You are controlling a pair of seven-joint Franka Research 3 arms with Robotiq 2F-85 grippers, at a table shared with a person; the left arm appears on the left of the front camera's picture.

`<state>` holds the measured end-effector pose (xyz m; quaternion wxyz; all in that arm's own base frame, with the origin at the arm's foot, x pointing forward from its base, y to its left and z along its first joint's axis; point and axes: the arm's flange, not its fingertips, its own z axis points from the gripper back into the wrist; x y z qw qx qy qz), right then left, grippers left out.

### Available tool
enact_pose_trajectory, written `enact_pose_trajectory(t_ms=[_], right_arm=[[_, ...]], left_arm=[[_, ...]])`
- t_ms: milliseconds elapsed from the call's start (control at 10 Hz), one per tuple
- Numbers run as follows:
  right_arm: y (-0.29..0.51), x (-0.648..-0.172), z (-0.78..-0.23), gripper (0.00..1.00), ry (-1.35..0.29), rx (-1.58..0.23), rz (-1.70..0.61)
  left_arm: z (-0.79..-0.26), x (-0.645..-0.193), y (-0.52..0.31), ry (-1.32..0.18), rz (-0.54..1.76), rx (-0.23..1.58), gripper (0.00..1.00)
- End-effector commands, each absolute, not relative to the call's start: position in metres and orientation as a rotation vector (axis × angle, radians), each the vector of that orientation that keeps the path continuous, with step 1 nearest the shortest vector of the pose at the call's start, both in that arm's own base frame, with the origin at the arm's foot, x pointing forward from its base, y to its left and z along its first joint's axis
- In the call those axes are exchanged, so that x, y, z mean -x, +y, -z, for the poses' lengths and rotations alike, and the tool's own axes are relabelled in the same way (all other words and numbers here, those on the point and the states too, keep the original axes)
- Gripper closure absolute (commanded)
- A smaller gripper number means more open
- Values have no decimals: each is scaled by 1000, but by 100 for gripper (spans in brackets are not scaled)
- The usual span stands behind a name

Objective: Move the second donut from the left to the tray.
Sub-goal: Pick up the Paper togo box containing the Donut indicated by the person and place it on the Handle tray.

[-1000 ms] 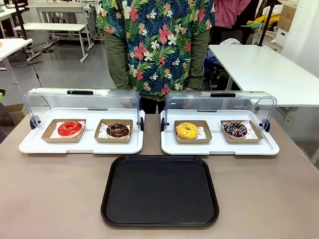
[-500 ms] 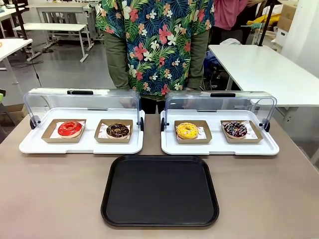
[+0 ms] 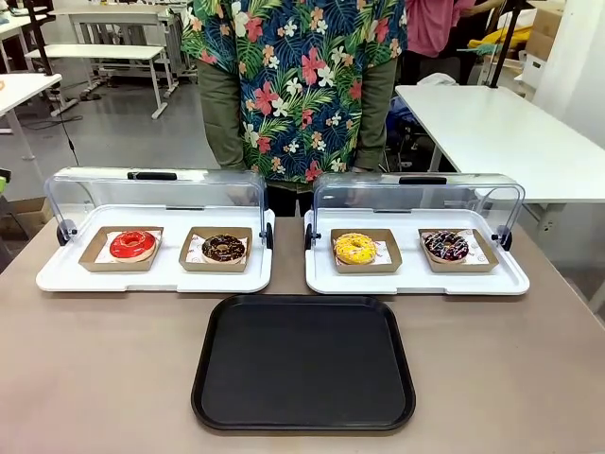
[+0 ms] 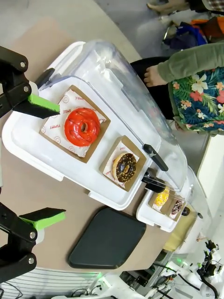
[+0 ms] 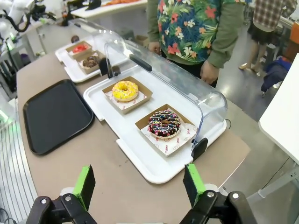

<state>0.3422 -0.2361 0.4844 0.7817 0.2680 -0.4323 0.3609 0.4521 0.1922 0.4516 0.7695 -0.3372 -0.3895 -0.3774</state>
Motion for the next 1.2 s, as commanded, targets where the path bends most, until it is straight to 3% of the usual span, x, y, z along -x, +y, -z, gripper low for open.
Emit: enact_pose_trajectory(t_ms=[0,1100], right_arm=[[-239,-346,-485,0,-974,-581,-800],[-239,-346,-485,0,-974,-581,-800]], left_arm=[[-453,-454,192,-841,814,734,0],[-453,-454,192,-841,814,734,0]])
